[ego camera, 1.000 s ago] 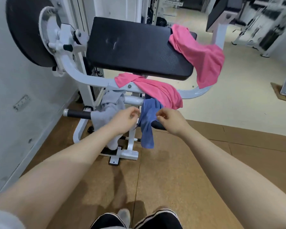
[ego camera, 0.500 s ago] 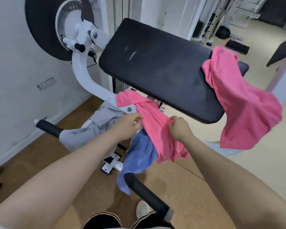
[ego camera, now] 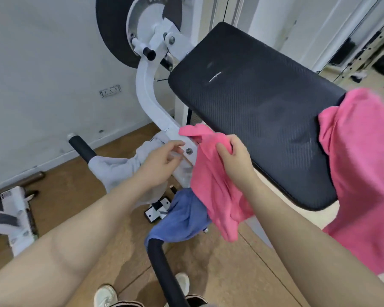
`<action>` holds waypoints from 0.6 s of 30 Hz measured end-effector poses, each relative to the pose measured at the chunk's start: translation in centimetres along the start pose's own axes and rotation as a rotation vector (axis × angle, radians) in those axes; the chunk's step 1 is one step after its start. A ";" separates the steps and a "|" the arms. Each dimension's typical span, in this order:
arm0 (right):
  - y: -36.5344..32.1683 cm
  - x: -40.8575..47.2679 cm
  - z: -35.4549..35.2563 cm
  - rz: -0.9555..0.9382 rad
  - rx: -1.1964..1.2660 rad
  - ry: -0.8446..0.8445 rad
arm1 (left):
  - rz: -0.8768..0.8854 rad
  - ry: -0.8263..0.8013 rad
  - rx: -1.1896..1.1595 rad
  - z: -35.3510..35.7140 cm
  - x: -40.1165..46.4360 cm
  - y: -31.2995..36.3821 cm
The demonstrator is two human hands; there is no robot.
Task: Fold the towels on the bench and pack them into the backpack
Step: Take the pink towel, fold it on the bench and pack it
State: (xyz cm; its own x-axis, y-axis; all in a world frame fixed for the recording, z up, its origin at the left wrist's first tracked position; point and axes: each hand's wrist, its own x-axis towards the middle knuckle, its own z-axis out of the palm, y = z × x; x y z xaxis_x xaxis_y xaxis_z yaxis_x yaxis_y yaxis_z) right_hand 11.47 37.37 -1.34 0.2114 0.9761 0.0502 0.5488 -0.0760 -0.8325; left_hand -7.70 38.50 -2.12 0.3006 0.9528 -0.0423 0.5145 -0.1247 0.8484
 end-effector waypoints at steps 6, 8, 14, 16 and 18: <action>-11.1 -2.0 0.4 -0.292 0.409 -0.390 | 0.271 0.232 -0.088 -6.9 -3.9 1.5; -14.2 -3.1 1.3 -0.352 0.458 -0.495 | 0.347 0.278 -0.030 -9.5 -6.3 2.1; -18.7 -6.1 5.6 -0.321 0.353 -0.417 | 0.233 0.270 -0.080 -13.6 -11.7 1.3; -18.1 -7.5 7.2 -0.305 0.208 -0.407 | 0.184 0.272 -0.115 -13.8 -12.9 -0.2; -17.3 -8.5 8.1 -0.309 0.016 -0.337 | 0.134 0.251 -0.154 -13.7 -13.9 -1.5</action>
State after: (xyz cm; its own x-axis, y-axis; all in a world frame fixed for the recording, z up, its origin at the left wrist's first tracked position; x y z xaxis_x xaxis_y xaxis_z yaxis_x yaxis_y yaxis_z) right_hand -6.34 31.98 8.18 -0.2366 0.9644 0.1177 0.5318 0.2300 -0.8151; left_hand -23.62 29.26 4.42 0.1402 0.9716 0.1908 0.3505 -0.2290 0.9081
